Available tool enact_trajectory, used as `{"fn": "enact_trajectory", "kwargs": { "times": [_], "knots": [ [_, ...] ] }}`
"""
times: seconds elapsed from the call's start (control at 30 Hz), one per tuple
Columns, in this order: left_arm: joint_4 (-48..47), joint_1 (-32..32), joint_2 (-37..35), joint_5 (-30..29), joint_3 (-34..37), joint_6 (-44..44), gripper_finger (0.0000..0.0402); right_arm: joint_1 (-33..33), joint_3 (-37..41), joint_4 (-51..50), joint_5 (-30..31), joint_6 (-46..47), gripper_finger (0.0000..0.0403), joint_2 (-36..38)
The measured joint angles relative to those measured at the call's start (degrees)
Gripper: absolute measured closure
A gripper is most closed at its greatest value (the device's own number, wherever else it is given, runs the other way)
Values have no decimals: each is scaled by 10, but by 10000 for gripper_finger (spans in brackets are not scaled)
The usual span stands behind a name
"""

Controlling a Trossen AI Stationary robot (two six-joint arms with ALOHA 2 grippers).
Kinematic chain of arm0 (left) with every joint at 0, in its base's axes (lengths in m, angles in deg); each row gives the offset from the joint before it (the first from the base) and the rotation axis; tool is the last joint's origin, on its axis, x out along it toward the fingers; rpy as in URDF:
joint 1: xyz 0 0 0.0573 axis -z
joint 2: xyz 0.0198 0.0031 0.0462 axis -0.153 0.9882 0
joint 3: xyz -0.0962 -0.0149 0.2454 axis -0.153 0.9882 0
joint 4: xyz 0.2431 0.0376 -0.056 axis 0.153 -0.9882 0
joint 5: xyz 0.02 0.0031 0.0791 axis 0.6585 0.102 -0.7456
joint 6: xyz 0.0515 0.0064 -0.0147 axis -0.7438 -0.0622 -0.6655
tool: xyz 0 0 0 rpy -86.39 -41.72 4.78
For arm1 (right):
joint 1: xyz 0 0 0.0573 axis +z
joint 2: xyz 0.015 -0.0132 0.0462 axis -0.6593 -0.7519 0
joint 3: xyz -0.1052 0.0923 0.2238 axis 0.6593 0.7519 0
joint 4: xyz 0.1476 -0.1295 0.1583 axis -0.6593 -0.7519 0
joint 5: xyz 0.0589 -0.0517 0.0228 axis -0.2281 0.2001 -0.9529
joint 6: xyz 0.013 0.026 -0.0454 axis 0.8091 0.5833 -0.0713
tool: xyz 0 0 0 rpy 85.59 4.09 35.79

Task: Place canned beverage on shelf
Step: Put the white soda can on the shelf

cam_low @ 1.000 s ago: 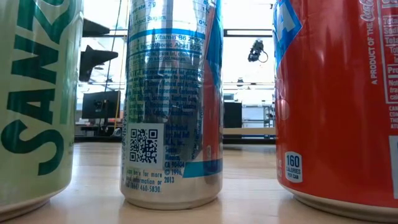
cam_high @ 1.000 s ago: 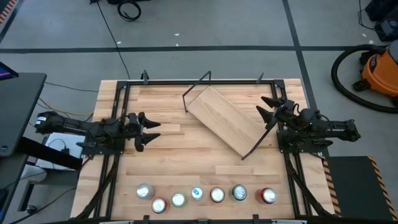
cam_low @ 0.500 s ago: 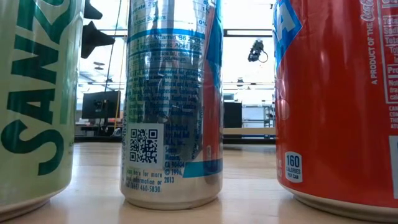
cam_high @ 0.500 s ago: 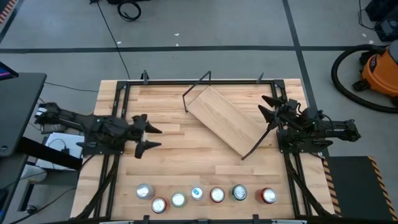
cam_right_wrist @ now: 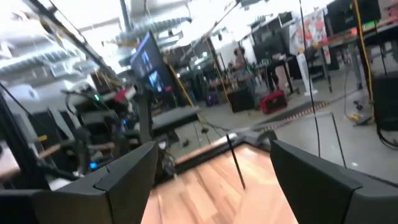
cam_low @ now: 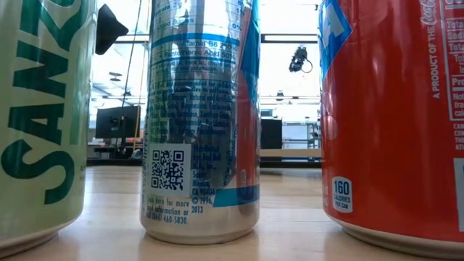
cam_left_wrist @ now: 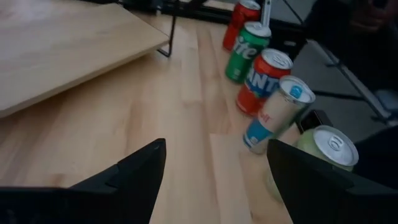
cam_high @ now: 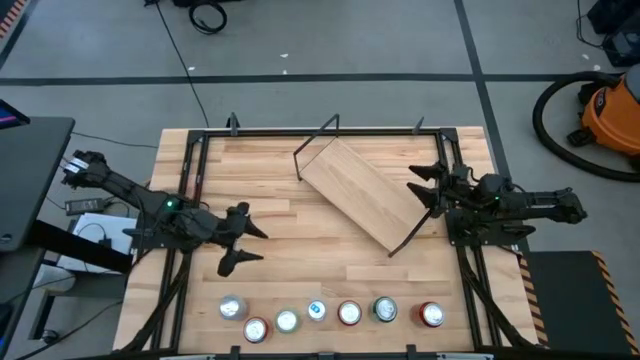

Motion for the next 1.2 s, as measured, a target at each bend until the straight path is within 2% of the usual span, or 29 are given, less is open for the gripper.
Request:
{"fn": "enact_trajectory", "kwargs": {
  "times": [0.37, 0.63, 0.83, 0.97, 1.2],
  "knots": [
    [-103, 24, 77, -3, -78, 42, 111, 17, -2, 162, 38, -53, 80, -196],
    [-180, 44, 142, -2, -153, 56, 111, 39, -88, 149, 54, -72, 80, -326],
    [-282, 69, 184, -2, -215, 96, 111, 70, -158, 147, 90, -102, 80, -421],
    [-353, 93, 202, -2, -255, 134, 111, 88, -212, 146, 94, -132, 80, -471],
    [-412, 144, 213, -2, -304, 219, 111, 105, -292, 148, 95, -203, 80, -523]
  ]
}}
